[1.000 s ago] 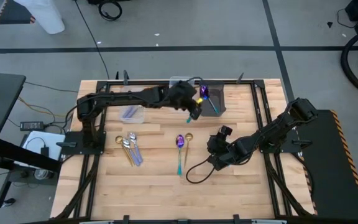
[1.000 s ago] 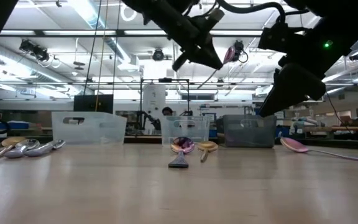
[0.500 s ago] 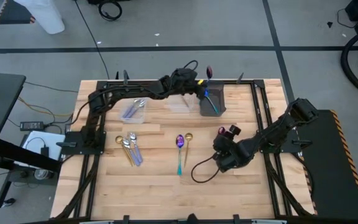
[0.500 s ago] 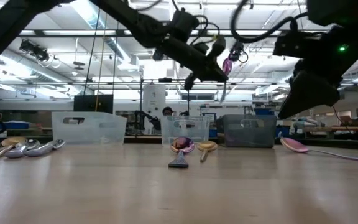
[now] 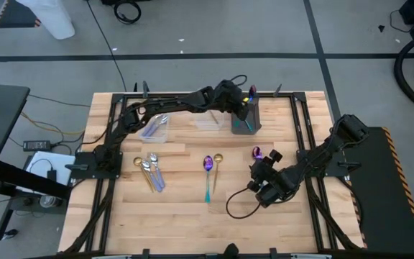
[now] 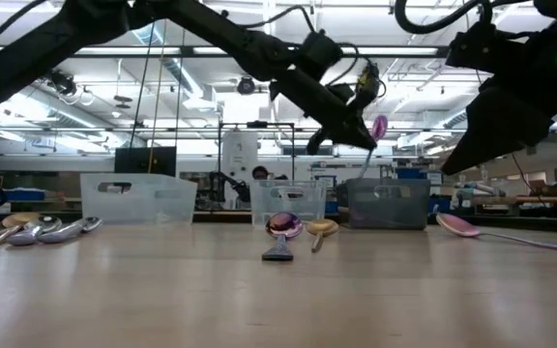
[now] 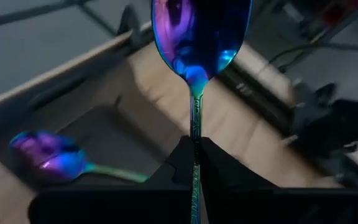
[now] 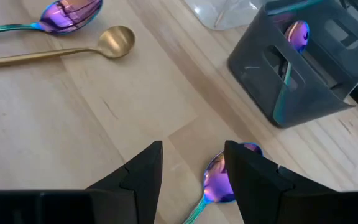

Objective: Sort silverware by color (type)
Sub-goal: Put the blue spoon into the black bin

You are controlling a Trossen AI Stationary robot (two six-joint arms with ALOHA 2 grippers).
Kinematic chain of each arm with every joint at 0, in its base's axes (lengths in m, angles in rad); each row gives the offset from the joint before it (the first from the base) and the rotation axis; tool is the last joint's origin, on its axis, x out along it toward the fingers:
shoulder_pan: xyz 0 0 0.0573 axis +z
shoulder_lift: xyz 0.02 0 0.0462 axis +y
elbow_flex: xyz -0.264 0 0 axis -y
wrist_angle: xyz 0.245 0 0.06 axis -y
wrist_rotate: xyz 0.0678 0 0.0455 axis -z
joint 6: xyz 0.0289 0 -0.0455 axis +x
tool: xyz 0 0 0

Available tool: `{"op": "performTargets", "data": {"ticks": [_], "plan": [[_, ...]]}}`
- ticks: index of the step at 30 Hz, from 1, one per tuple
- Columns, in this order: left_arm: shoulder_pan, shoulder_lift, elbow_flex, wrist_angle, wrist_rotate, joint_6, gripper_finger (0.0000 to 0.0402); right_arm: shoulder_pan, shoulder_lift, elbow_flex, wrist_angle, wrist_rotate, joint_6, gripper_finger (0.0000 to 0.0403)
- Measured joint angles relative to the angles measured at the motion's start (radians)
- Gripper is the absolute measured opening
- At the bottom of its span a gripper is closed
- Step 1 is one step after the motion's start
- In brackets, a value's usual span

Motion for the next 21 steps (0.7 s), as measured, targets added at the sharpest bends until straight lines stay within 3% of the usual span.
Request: {"op": "performTargets", "data": {"ticks": [7,10,16,21], "plan": [[0.003,0.003,0.009,-0.018,-0.080,-0.058,0.0018,0.009,0.000,0.000,-0.018,0.009,-0.009,0.0183],[-0.001,0.003,0.009,-0.001,-0.090,-0.068,0.0018,0.012,0.000,0.004,-0.132,-0.026,0.029,0.0183],[-0.028,-0.007,0.008,0.098,-0.095,0.043,0.0018,0.015,-0.034,0.053,-0.448,0.017,0.252,0.0183],[-0.043,-0.011,0.008,0.160,-0.058,0.147,0.0018,-0.001,-0.136,0.063,-0.494,0.067,0.273,0.0183]]}}
